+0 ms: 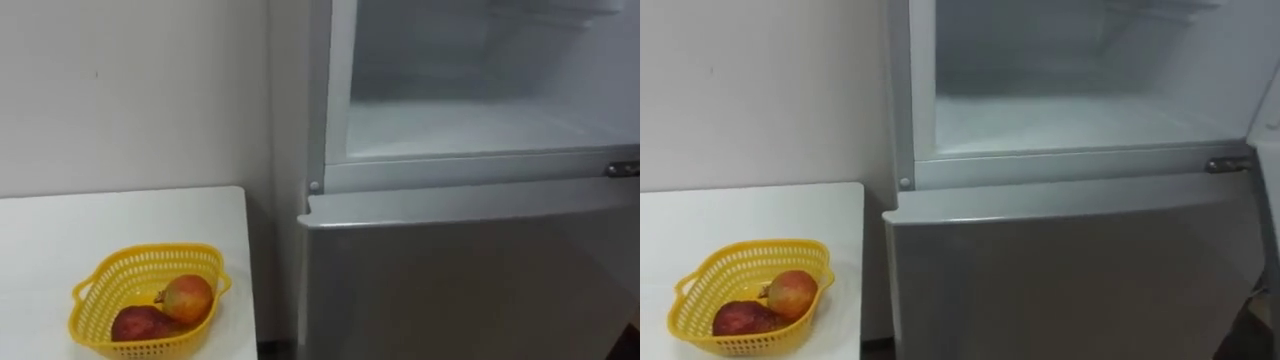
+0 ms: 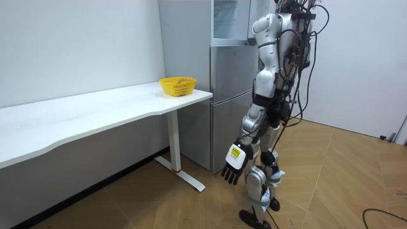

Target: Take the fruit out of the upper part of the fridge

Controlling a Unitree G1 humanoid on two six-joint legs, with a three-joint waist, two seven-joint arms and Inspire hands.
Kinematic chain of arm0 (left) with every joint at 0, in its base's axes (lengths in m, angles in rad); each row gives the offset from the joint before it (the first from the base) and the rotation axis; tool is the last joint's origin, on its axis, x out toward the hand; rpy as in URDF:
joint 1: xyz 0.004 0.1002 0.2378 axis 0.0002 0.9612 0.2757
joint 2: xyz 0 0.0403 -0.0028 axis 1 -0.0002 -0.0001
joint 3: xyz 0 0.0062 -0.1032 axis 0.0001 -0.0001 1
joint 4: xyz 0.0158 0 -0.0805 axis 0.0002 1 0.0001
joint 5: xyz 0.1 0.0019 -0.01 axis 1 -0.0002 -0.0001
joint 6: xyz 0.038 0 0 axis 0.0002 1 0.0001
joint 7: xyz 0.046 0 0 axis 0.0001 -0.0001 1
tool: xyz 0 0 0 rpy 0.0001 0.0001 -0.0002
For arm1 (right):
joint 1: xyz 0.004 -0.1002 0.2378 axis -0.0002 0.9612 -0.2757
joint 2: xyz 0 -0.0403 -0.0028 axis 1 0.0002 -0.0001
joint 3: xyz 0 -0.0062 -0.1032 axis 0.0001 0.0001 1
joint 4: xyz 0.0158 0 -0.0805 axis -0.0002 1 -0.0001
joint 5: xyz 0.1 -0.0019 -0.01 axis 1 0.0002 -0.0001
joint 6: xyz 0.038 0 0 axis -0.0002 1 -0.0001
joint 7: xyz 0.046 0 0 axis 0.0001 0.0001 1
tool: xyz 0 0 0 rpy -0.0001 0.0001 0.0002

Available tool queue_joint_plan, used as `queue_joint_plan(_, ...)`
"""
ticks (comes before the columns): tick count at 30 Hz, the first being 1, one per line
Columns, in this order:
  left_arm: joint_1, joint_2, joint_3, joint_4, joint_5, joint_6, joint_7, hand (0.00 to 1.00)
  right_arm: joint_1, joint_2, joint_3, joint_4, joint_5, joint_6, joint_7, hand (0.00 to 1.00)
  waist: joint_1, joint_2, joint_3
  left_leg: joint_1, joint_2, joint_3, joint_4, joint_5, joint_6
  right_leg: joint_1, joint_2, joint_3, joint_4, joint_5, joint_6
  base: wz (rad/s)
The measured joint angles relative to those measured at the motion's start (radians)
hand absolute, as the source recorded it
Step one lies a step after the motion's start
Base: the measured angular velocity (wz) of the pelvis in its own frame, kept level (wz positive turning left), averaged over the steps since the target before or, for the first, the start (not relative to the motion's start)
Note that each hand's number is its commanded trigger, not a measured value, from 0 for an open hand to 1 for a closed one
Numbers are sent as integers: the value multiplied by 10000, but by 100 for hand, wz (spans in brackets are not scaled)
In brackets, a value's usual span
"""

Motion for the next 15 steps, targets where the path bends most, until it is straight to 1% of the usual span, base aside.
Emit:
queue_joint_plan(1,0,1,0,9,3,0,-3,0,-219,-87,-38,-139,1,-44,63,0,38,-17,-4,2,5,-39,33,0,0,29,2,-40,-62,6,-6,27)
queue_joint_plan(2,-4,24,-2,57,5,1,-13,0,-539,-279,-92,-307,-27,-144,193,0,74,-52,-20,8,15,-181,80,0,-1,180,19,-157,-249,46,-6,28)
queue_joint_plan(3,-5,41,-3,90,0,4,-17,0,-647,-374,-93,-329,-23,-233,269,0,75,-82,-37,11,20,-254,84,2,-6,261,32,-205,-341,61,-4,32)
queue_joint_plan(4,-6,54,-8,150,-13,11,-18,0,-784,-472,-96,-450,-24,-318,469,0,111,-123,-31,80,37,-274,83,4,-10,387,50,-282,-482,96,-9,21)
queue_joint_plan(5,-5,44,-8,175,-17,30,-21,0,-928,-486,-96,-630,-24,-391,633,0,223,-122,-28,136,44,-288,85,4,-10,470,52,-315,-527,99,-11,13)
queue_joint_plan(7,-2,42,-32,185,-15,70,-21,0,-1097,-486,-95,-791,-23,-522,855,0,337,-137,-27,134,43,-339,82,3,-12,540,50,-389,-615,110,-7,11)
queue_joint_plan(8,-2,43,-35,186,-14,75,-20,0,-1172,-489,-90,-792,-12,-613,1019,0,420,-127,-9,141,39,-380,78,2,-13,600,41,-453,-653,118,-5,14)
queue_joint_plan(10,-4,42,-51,178,-8,120,-20,0,-1267,-489,-76,-790,1,-617,1316,0,582,-134,-10,163,31,-385,78,1,-13,669,28,-475,-654,122,2,9)
queue_joint_plan(12,-3,47,-76,172,0,138,-7,0,-1494,-489,41,-771,-11,-620,1720,0,607,-117,10,122,12,-504,74,1,-14,763,-2,-586,-669,128,12,15)
queue_joint_plan(15,-3,47,-107,168,22,218,84,0,-1621,-489,315,-722,-22,-660,2149,0,635,-74,17,89,9,-530,67,0,-16,796,-22,-701,-703,127,16,10)
